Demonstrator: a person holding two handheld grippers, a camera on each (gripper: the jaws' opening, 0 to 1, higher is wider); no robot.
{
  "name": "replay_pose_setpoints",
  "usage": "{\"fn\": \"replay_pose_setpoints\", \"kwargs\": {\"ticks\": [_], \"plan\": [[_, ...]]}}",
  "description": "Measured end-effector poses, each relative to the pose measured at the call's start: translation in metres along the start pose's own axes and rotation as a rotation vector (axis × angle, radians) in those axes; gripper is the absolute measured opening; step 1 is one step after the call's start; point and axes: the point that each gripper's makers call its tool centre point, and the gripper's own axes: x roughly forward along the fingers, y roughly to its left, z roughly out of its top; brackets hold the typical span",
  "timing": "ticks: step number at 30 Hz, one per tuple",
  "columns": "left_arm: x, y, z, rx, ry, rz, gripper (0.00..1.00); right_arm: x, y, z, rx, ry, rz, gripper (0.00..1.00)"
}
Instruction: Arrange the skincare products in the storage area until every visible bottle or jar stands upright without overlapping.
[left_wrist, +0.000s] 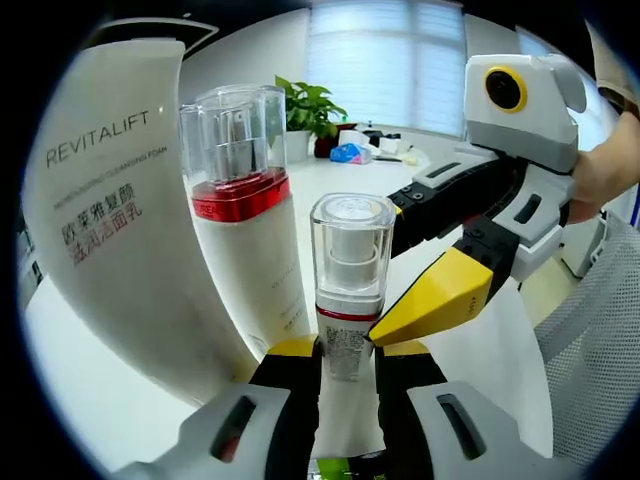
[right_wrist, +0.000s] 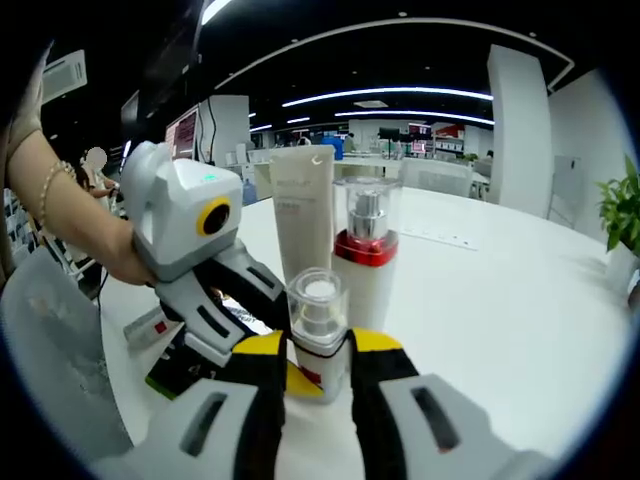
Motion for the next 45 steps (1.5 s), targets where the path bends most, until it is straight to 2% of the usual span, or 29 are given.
{"fn": "replay_pose_setpoints", "kwargs": {"ticks": [10, 20, 28, 32, 45], "plan": [[-0.001, -0.003, -0.003, -0.003, 0.014, -0.035, 0.17, 0.0, 0.002, -0.01, 0.034, 0.034, -0.011, 0.23], [-0.003, -0.004, -0.005, 0.027, 0.05, -0.098, 0.17, -0.002, 0.004, -0.014, 0.139, 0.017, -0.026, 0.23], [-0.003, -0.006, -0.007, 0.013, 0.062, -0.116, 0.18, -0.005, 0.007, -0.018, 0.155, 0.025, -0.023, 0.22], [-0.003, -0.009, -0.009, 0.016, 0.068, -0.124, 0.24, -0.005, 0.008, -0.019, 0.16, 0.029, -0.017, 0.23], [-0.015, -0.014, -0.013, 0.028, 0.096, -0.11, 0.34, -0.012, 0.009, -0.016, 0.152, 0.034, -0.025, 0.25]]}}
